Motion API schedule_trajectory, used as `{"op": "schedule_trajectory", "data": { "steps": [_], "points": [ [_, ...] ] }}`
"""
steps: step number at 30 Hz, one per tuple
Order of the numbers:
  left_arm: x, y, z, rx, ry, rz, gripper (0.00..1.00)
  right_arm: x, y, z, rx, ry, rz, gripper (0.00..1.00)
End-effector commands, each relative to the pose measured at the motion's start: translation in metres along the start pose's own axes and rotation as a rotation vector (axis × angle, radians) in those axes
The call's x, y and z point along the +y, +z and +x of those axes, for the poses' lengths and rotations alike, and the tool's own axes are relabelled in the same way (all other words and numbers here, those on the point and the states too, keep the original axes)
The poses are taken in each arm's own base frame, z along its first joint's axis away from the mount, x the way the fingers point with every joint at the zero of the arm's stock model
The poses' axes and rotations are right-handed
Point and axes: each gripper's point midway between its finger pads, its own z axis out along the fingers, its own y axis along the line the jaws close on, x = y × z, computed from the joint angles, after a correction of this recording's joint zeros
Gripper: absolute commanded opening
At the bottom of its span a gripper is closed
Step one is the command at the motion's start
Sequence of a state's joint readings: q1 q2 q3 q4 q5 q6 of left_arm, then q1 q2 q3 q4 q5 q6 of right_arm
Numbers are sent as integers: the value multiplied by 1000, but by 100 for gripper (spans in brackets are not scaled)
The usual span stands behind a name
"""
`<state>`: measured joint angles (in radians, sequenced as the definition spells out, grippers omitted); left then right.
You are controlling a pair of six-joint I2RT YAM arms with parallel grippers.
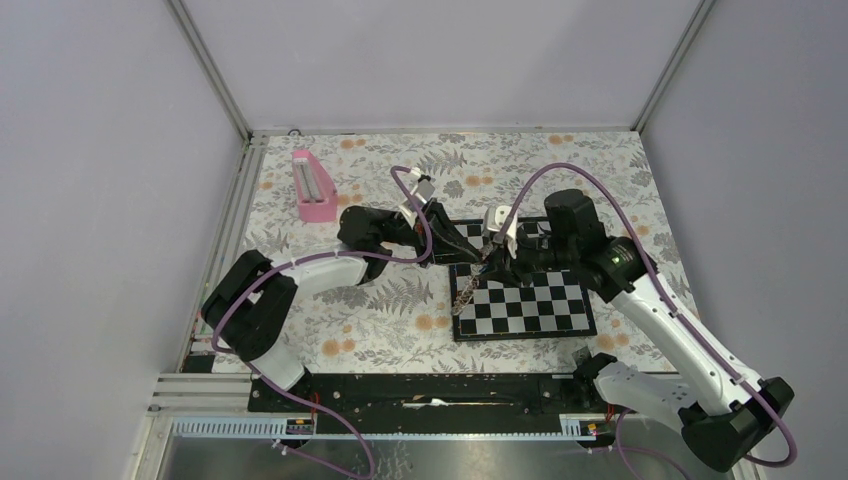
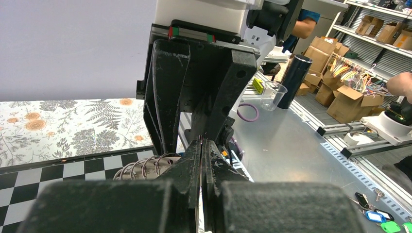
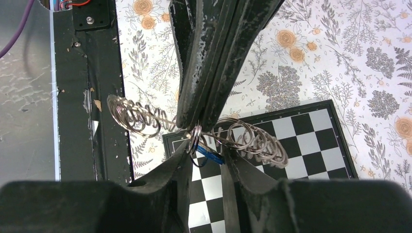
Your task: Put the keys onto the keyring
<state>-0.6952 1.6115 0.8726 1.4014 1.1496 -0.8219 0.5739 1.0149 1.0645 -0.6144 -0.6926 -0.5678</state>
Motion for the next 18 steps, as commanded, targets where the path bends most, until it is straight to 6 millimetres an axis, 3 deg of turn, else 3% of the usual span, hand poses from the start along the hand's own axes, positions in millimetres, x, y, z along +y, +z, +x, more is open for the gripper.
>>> {"op": "schedule_trajectory", "data": {
  "steps": [1,8,18],
  "points": [
    [-5,0,-5,-17,60,26,0,-2,-9,-10,-51,-25,31,11],
    [-2,-2,-9,-22,74,18,0,0,-11,-2,-39,-19,35,0],
    [6,-6,-16,-30,93,-1,0,5,-7,17,-19,-3,16,0]
  ]
}}
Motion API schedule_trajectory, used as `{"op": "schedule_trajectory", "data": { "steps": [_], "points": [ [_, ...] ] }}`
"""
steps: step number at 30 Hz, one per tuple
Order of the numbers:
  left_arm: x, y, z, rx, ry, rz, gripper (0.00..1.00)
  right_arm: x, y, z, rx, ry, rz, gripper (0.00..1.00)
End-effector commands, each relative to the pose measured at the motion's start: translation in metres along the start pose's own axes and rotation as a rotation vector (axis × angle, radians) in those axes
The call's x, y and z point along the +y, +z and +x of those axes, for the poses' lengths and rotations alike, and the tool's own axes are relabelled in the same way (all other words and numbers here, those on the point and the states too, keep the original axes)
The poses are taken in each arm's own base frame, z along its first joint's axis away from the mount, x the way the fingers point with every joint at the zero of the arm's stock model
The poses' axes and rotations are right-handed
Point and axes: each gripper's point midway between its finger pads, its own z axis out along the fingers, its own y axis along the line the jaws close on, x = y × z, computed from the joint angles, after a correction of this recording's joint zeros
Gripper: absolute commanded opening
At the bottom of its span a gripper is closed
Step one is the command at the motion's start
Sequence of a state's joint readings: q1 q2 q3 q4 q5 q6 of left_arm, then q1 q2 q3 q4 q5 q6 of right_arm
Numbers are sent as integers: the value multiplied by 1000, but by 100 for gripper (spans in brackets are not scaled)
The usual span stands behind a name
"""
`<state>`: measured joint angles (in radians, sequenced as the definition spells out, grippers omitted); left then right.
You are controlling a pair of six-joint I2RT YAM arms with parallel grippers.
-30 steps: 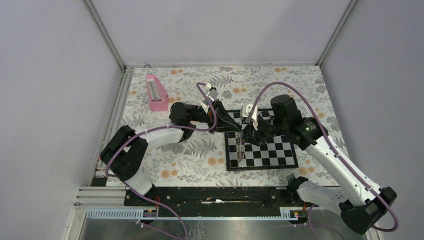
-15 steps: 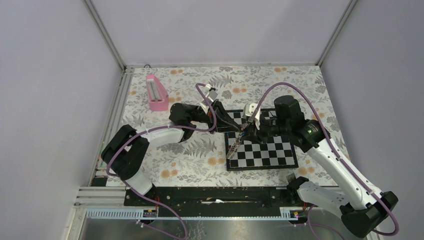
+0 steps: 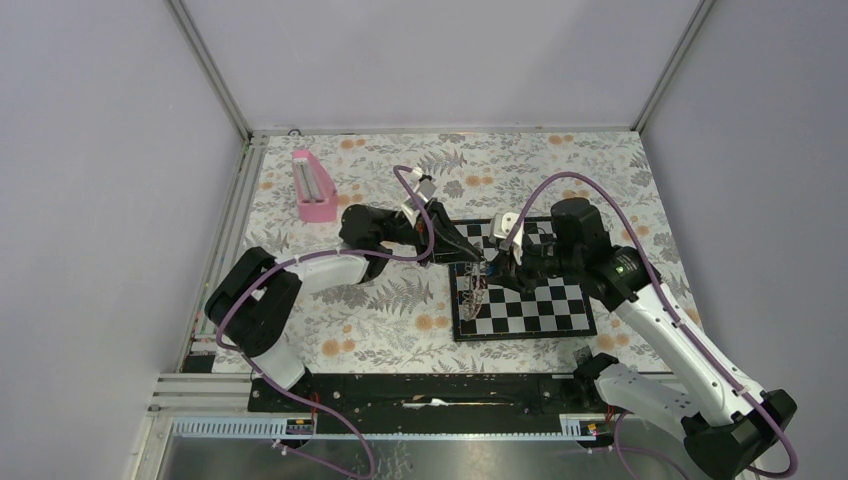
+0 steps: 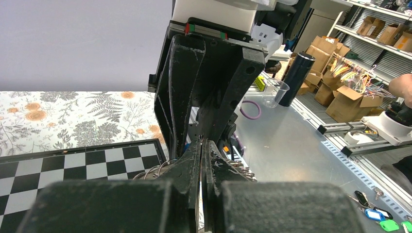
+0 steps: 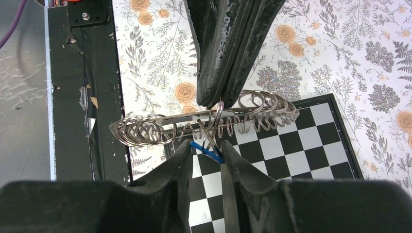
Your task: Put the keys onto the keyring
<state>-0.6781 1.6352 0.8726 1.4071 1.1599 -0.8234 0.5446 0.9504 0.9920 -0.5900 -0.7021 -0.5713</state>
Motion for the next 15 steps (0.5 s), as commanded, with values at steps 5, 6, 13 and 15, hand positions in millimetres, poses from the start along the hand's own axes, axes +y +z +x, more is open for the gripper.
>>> {"op": "schedule_trajectory", "data": {
  "steps": [5,6,13,15],
  "points": [
    [0,-4,-8,-1,114,21,0,0,-2,1,-8,2,2,0],
    [0,-5,-5,7,119,24,0,-1,-2,0,-7,5,4,0],
    [4,-6,3,24,99,16,0,-5,1,-2,-2,32,6,0],
    [7,-5,4,27,86,8,0,-6,1,-2,3,36,9,0]
  ]
}}
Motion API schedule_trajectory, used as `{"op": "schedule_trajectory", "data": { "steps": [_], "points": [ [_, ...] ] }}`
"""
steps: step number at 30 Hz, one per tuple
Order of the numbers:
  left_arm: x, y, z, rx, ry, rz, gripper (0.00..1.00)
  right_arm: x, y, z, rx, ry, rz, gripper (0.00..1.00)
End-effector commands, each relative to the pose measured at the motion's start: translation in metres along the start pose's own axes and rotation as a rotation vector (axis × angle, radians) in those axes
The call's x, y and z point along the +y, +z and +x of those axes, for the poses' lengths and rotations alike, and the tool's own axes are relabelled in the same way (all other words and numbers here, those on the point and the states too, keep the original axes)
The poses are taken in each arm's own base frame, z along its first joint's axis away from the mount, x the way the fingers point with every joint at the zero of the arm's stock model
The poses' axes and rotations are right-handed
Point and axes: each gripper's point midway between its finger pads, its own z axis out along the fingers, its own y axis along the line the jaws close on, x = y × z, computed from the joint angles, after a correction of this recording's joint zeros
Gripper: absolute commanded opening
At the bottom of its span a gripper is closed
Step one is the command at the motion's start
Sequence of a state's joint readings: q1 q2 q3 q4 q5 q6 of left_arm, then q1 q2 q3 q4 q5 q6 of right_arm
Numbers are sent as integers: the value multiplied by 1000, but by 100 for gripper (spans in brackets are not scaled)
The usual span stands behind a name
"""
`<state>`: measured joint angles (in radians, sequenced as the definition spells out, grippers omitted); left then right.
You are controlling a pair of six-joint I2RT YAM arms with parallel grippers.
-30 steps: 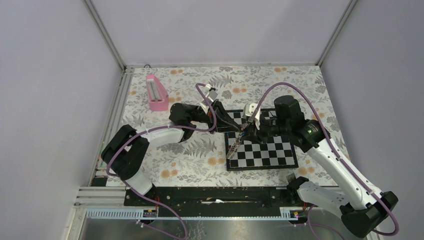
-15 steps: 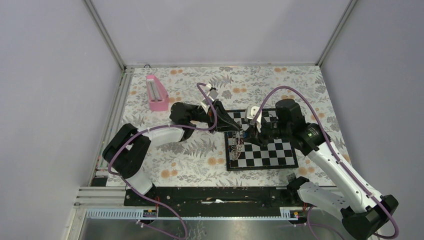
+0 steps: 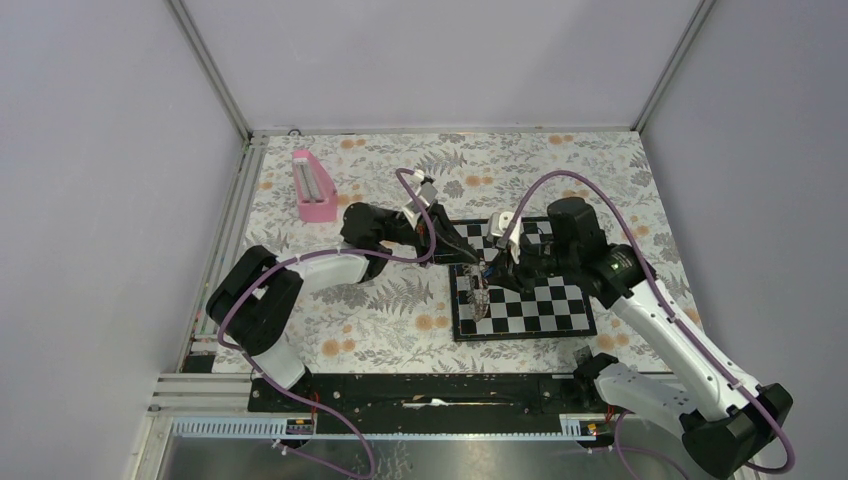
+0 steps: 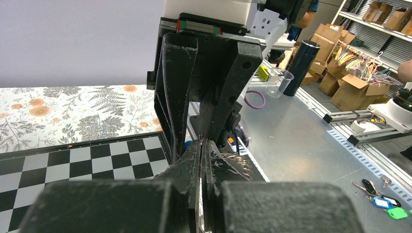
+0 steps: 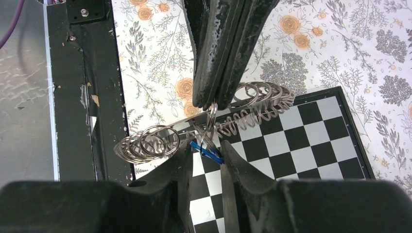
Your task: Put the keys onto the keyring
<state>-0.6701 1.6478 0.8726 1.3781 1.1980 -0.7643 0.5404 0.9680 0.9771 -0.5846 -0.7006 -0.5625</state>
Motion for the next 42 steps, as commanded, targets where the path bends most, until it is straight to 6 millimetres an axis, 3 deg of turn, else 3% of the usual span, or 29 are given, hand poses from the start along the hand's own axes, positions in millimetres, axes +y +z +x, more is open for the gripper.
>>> {"op": "schedule_trajectory", "data": {
  "steps": [1,16,30,42],
  "points": [
    [3,-1,-7,-10,63,-4,0,-6,-5,-12,-16,6,19,0],
    [16,-2,-6,16,32,-75,0,-20,-14,-17,47,-16,81,0],
    [11,-1,-11,28,43,-53,0,-43,-28,8,196,-93,213,0],
    [7,0,-21,3,50,-48,0,-32,-16,12,183,-70,151,0]
  ]
}}
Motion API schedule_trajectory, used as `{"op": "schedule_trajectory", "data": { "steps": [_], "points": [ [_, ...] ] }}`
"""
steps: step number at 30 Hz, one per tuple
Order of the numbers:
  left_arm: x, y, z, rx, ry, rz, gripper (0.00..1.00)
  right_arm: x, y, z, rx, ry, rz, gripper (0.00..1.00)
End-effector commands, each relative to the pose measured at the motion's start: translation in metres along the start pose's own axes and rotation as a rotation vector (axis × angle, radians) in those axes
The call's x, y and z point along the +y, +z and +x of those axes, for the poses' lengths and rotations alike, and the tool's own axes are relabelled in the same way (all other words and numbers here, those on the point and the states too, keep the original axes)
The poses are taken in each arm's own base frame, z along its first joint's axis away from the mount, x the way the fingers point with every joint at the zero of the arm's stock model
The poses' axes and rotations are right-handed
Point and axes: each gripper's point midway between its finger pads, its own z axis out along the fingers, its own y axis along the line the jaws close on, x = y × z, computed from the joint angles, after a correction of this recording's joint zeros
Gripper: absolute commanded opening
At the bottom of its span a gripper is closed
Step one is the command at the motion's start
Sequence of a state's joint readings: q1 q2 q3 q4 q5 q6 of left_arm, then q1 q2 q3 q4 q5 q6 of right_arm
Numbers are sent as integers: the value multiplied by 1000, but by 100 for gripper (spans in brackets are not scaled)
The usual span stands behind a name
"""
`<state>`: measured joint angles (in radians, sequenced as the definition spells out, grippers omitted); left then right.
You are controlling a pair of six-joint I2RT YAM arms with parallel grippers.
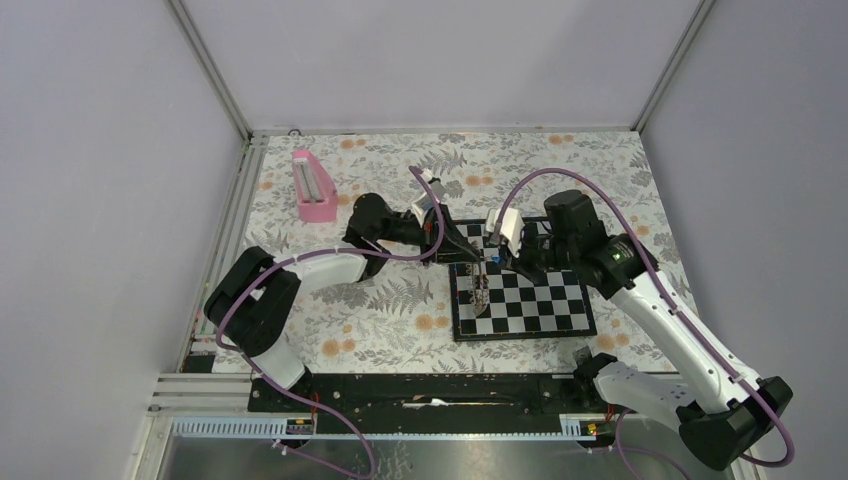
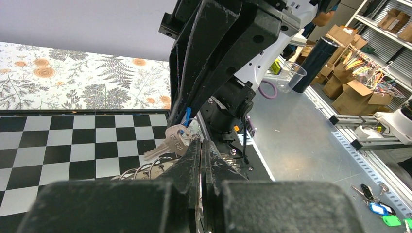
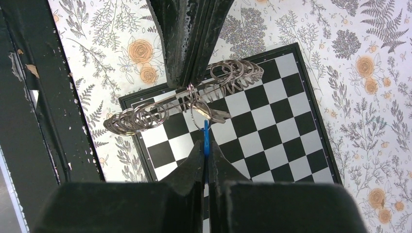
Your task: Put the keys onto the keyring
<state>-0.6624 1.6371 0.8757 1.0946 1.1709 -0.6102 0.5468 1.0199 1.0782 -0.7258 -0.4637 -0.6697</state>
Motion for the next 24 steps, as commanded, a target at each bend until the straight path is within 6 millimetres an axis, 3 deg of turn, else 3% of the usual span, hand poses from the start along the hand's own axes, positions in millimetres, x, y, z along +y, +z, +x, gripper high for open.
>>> {"op": "schedule_trajectory", "data": {
  "steps": [1,8,24],
  "points": [
    [-20,2,-45,-68,143,40,0,1,2,-4,-8,-8,-8,0],
    [-18,-2,-60,-105,138,25,0,11,13,4,-5,7,-54,0],
    [-18,-4,-64,-146,122,21,0,19,21,4,-30,20,-91,0]
  ]
}}
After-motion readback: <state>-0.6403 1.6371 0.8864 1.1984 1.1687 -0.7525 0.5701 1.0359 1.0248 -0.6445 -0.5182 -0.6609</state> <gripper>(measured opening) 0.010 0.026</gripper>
